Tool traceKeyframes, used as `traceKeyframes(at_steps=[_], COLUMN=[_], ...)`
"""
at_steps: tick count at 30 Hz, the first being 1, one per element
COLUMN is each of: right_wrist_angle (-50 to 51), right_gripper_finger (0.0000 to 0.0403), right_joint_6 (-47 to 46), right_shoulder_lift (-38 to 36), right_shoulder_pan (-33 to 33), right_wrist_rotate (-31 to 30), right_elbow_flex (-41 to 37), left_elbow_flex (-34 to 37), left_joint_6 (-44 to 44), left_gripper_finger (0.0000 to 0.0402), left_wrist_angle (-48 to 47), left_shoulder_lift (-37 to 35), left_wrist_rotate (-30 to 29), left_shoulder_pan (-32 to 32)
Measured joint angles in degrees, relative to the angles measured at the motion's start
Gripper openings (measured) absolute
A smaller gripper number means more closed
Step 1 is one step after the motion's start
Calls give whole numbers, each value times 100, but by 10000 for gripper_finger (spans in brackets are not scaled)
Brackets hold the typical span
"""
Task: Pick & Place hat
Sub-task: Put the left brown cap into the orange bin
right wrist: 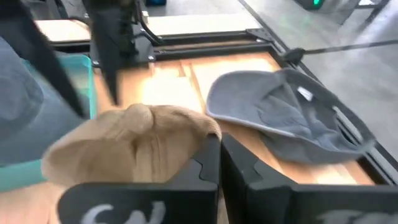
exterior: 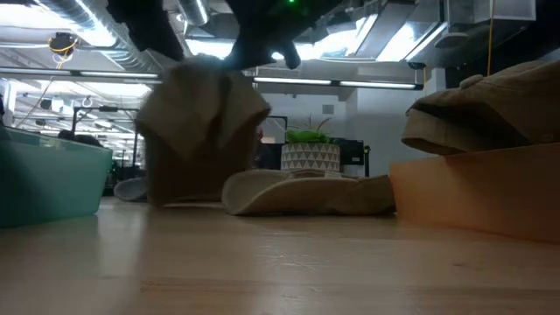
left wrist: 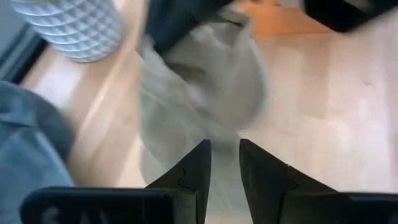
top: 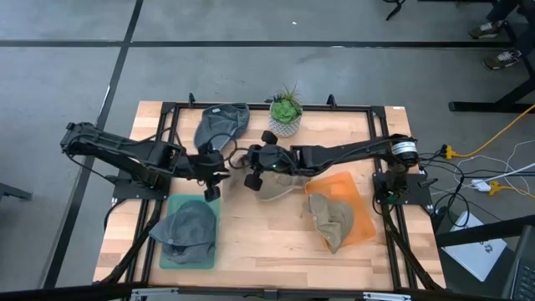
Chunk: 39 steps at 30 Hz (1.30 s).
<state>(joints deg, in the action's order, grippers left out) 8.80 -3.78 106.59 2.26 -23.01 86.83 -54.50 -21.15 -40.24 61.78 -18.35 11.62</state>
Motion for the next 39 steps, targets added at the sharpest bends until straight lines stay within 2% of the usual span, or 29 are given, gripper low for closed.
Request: traceKeyframes(at_steps=[3, 8, 15, 20, 25, 30, 35, 39], right_wrist_angle=[403, 942, 2087, 2961, 4139, 5154, 5961, 7247], right_gripper_finger=[2, 1, 1, 1, 1, 1, 0, 0], right_joint_6=[-25, -95, -785, -1896, -3445, -4863, -5680, -6806], right_shoulder_lift=[-193, -684, -1533, -2097, -2467, -2572, -2594, -2614], right_shoulder_pan=[-2, 0, 226, 692, 1184, 1468, 1574, 1574], right_wrist_rotate=[-6, -16, -573, -1406, -2225, -2285, -2277, -2188], right_elbow_flex=[-2, -2, -2, -1, -2, -2, 0, 177], left_elbow_flex=[0, 0, 0, 0, 0, 0, 0, 0], left_joint_6=[-8, -73, -144, -224, -267, -268, -264, -265], left_gripper_finger=[77, 68, 58, 56, 58, 58, 59, 59], left_wrist_angle=[-1, -17, -26, -27, -25, -27, -82, -192], left_shoulder_lift=[-155, -322, -291, -289, -289, -289, -289, -289], left_wrist_rotate=[175, 138, 127, -50, -166, -144, -136, -145], left_shoulder_pan=[3, 126, 334, 426, 491, 490, 490, 490])
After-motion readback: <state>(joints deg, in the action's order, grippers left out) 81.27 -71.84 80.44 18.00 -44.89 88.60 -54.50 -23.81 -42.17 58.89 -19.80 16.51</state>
